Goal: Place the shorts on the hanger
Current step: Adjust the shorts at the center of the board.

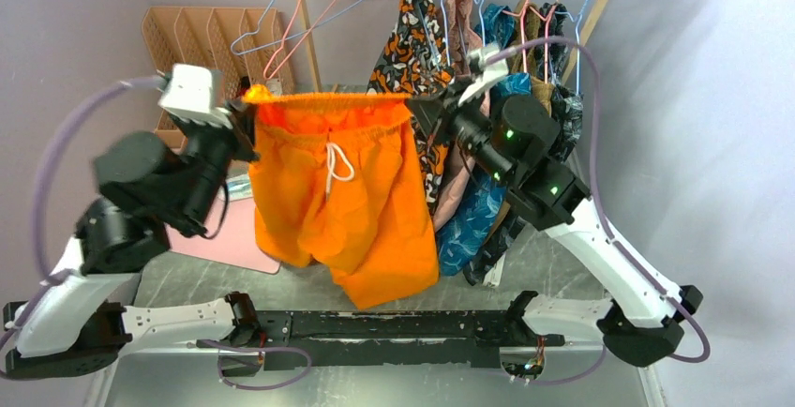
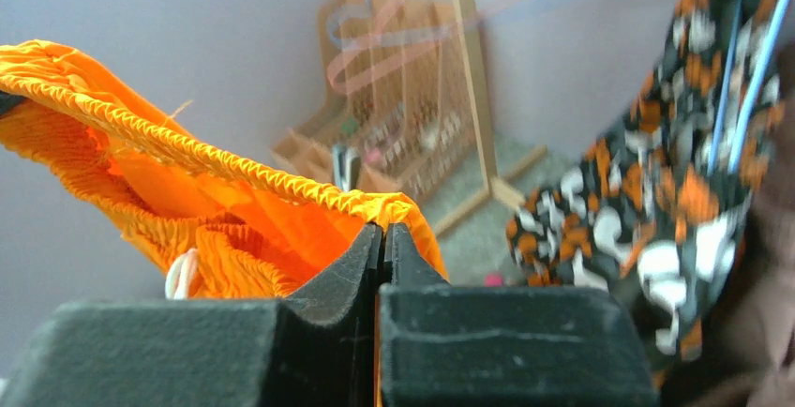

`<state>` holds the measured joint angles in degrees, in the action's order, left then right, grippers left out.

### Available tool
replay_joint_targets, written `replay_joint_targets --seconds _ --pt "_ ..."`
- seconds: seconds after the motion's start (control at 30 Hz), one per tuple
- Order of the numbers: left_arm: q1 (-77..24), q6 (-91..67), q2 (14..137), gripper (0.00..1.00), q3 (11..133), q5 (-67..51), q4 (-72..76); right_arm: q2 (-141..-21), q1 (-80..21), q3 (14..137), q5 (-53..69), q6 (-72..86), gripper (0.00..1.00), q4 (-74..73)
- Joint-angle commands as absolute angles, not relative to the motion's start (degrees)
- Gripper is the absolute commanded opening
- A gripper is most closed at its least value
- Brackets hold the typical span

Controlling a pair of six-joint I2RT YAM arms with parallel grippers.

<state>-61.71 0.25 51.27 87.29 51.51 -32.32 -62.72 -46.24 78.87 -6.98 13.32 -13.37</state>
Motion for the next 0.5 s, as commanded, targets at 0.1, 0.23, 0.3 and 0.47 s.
replay_joint_targets --seconds 0.1,0.23,0.3,0.47 --pt "-61.35 12.12 57.45 0.07 117.17 48.78 -23.35 -66.98 -45.85 101.64 -4.73 7.75 0.0 -9.55" --pt "-61.35 10.89 52.36 0.07 109.85 47.14 -20.79 -65.78 -45.84 97.34 -4.6 8.51 0.0 -8.59" --pt "-61.35 10.04 47.96 0.07 100.36 48.13 -18.04 -64.65 -45.8 91.76 -6.17 9.44 0.0 -7.79" --pt "-61.38 3.8 41.37 0.07 81.0 52.23 -20.34 -63.01 -45.8 77.59 -8.3 12.55 0.0 -5.93"
